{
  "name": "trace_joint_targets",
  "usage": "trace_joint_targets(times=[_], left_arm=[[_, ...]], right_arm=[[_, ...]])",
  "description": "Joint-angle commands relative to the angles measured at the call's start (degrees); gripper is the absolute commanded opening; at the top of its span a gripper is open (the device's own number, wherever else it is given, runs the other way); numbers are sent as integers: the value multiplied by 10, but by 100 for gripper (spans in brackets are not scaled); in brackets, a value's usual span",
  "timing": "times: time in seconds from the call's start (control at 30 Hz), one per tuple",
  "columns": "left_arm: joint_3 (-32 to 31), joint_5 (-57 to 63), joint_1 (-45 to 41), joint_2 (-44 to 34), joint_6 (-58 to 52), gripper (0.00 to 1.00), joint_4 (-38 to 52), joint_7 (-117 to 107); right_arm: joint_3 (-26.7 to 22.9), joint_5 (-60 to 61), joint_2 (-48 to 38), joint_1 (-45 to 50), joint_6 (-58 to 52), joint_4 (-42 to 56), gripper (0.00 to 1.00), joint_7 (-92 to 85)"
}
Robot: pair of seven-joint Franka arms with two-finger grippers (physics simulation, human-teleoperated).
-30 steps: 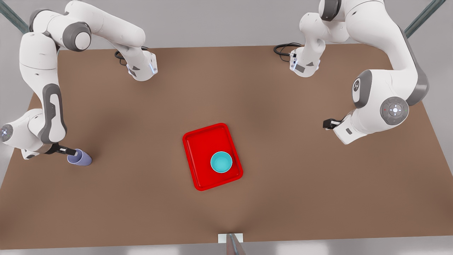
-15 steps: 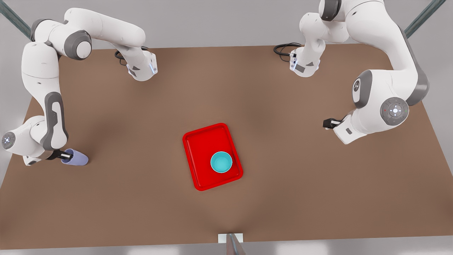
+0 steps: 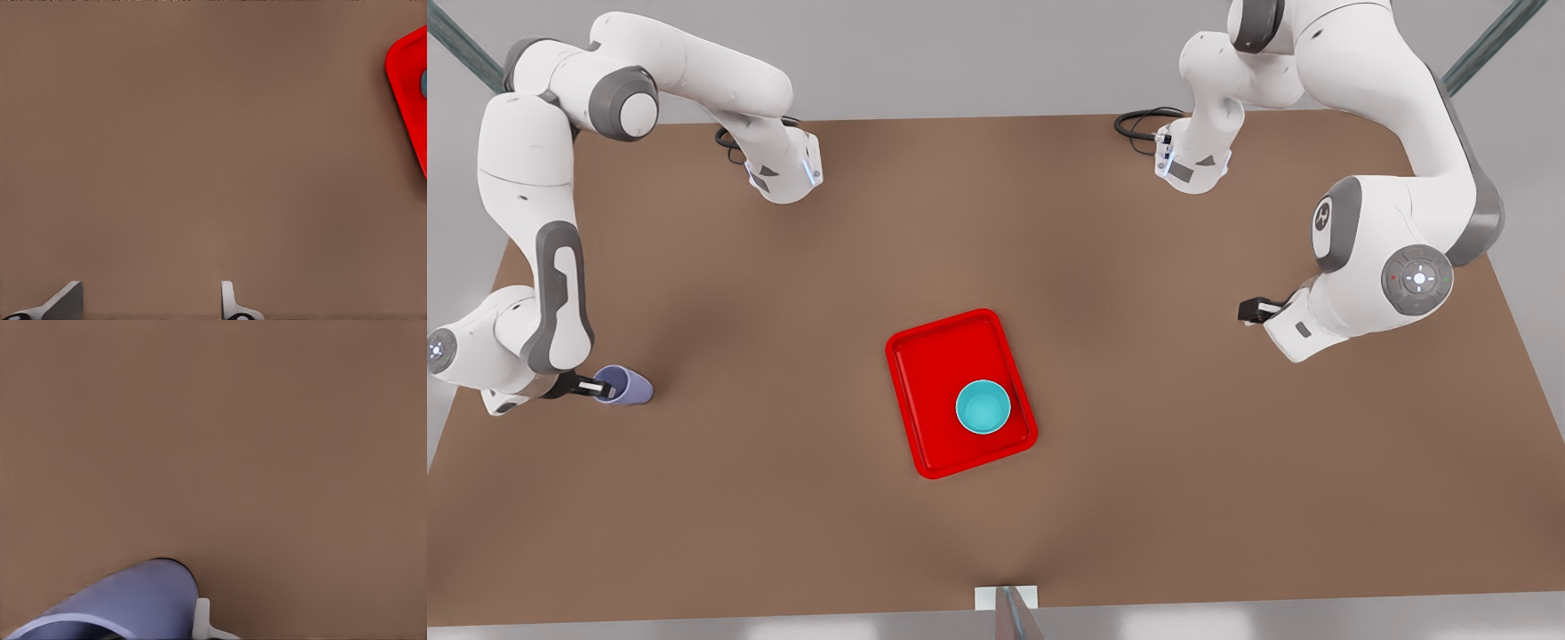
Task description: Place the bowl on the tray with the left arm and the cup on the tray with the right arm
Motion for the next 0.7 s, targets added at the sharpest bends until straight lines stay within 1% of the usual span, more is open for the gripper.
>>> trace_joint_targets(times=[0.0,0.33,0.43,0.67], left_arm=[[0,0,0,0,0,100,0,0],[0,0,0,1,3,100,-1,0],[0,1,0,0,1,100,0,0],[0,1,0,-1,-2,100,0,-1]], right_arm=[[0,0,-1,0,-1,0,21,0],[4,-1,-42,11,-2,-15,21,-12],[3,-1,-66,36,-21,-19,21,-11],[7,-1,-92,116,-18,-16,21,-4]])
